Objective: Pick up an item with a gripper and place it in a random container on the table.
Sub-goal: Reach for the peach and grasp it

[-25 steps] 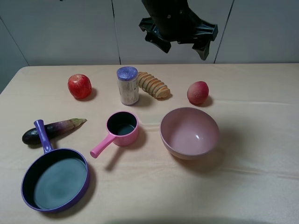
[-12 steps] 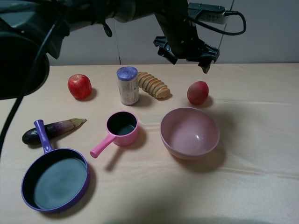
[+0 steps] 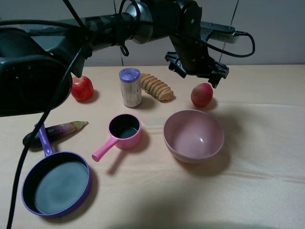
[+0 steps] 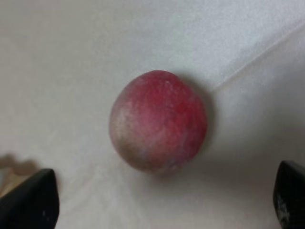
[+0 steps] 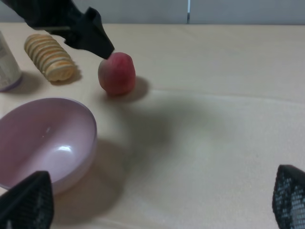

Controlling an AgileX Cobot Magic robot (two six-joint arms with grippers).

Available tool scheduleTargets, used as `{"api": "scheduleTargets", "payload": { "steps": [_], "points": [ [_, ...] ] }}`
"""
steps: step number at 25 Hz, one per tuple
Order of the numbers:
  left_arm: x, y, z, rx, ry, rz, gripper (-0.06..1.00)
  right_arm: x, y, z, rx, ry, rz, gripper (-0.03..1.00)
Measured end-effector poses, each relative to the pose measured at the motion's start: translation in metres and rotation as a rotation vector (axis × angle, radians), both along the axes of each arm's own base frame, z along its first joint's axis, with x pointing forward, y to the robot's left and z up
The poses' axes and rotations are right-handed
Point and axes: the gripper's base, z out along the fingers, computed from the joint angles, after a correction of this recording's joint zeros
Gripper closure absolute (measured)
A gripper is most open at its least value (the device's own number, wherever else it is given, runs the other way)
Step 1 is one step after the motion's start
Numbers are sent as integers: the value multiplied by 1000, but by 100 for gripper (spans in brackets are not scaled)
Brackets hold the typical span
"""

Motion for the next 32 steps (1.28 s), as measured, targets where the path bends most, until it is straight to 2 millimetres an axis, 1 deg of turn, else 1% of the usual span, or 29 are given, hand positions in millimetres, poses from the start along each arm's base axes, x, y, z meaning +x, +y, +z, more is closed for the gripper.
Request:
{"api": "scheduleTargets", "payload": {
  "steps": [8, 14, 21, 25, 32],
  "points": [
    [7, -5, -29, 15, -45, -8, 4, 0, 0, 0, 0, 0, 0, 27],
    [11, -11, -38, -20, -81, -10, 5, 0, 0, 0, 0, 0, 0, 27],
    [9, -18, -67, -11, -77, -26, 6, 0, 0, 0, 0, 0, 0, 27],
    [7, -22, -74, -14, -81, -34, 6, 0, 0, 0, 0, 0, 0, 27],
    [9, -23, -84, -17, -114, -43, 6, 0, 0, 0, 0, 0, 0, 27]
  ]
}}
